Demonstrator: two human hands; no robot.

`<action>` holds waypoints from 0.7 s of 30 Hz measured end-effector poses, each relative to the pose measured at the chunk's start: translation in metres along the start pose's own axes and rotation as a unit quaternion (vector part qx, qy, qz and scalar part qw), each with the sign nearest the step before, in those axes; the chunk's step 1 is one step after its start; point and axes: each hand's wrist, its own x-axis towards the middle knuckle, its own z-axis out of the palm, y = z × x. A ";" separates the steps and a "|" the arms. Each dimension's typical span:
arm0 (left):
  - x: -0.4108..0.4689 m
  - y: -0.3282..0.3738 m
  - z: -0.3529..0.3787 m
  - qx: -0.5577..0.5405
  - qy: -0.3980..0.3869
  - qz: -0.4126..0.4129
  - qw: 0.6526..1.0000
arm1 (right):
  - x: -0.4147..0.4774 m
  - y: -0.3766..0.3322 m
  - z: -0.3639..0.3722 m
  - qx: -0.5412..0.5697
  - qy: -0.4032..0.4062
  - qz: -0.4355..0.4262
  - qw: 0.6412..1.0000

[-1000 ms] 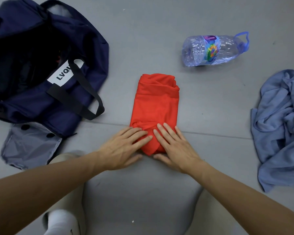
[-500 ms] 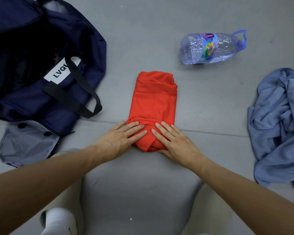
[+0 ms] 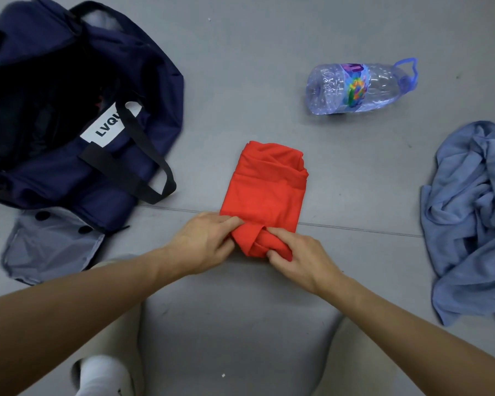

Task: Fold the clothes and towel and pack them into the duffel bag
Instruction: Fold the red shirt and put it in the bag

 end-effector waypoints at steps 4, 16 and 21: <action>-0.001 0.004 -0.003 -0.067 -0.024 -0.077 0.994 | -0.008 0.001 0.003 0.032 -0.053 0.044 0.997; -0.010 0.002 0.008 -0.042 -0.021 -0.185 0.982 | -0.011 0.008 0.031 -0.255 -0.013 -0.190 0.948; -0.021 -0.003 0.007 0.118 0.035 0.073 0.990 | -0.001 0.021 0.036 -0.271 -0.086 -0.161 0.945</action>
